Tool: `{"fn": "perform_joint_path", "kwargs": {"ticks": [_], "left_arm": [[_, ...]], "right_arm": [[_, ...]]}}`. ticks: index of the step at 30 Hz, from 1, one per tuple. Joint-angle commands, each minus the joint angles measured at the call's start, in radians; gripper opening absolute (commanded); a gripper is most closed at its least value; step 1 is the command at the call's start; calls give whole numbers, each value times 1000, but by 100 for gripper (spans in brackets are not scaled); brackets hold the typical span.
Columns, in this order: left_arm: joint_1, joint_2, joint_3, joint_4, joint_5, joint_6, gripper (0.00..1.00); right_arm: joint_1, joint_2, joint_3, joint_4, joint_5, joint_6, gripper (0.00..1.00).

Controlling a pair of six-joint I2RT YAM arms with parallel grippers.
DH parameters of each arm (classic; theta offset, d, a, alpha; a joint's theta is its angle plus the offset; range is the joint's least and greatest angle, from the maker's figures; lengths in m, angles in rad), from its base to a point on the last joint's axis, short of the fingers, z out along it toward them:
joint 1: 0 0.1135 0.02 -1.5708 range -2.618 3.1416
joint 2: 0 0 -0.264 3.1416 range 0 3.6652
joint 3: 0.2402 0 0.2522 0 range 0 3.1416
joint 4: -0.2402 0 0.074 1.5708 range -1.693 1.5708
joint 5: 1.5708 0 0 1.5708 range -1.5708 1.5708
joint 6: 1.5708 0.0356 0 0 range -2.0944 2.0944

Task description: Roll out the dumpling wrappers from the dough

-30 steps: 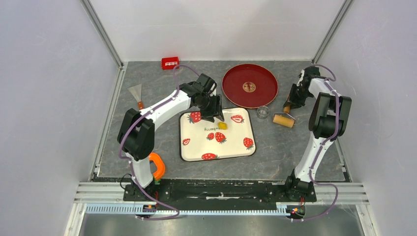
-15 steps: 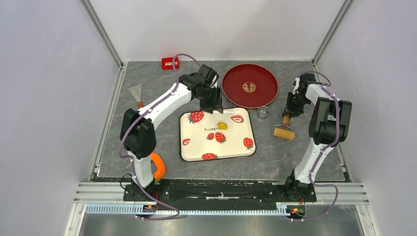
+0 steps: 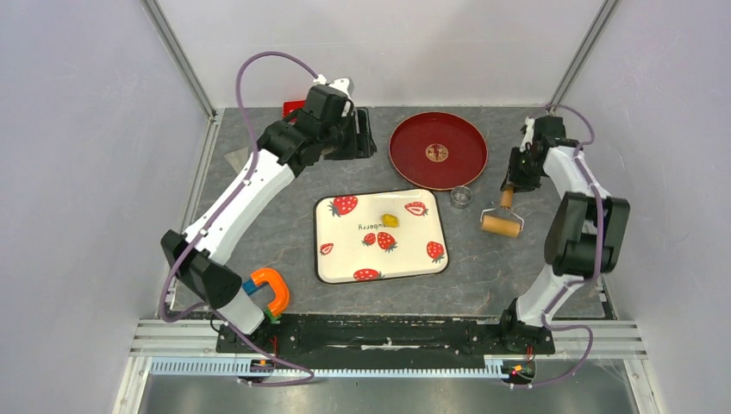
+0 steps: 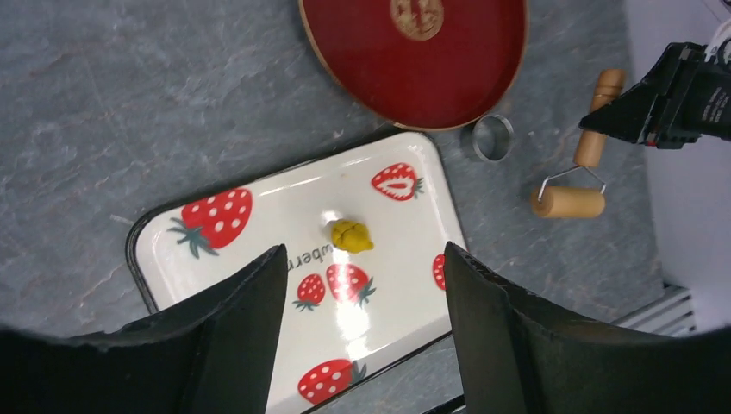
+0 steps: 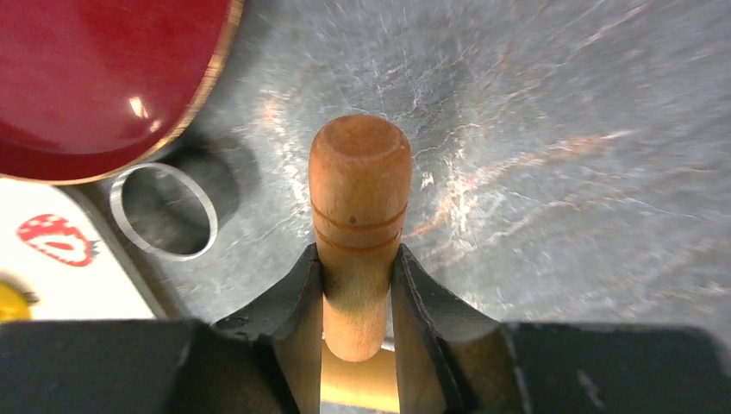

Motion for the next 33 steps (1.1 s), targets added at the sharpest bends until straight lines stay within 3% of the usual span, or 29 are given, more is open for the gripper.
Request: {"fn": "perform_joint_path", "kwargs": {"ticks": [1, 5, 12, 21, 33], "left_arm": [[24, -57, -44, 184, 140, -6, 70], [75, -72, -145, 380, 433, -41, 71], [92, 27, -112, 406, 674, -89, 70], [48, 70, -160, 396, 735, -81, 65], [-67, 129, -204, 363, 770, -39, 49]], "right_arm": [[3, -232, 19, 34, 6, -19, 0], [3, -374, -14, 97, -81, -6, 0], [35, -480, -19, 187, -303, 43, 0], [226, -491, -103, 266, -482, 126, 0], [466, -481, -116, 414, -488, 308, 0]]}}
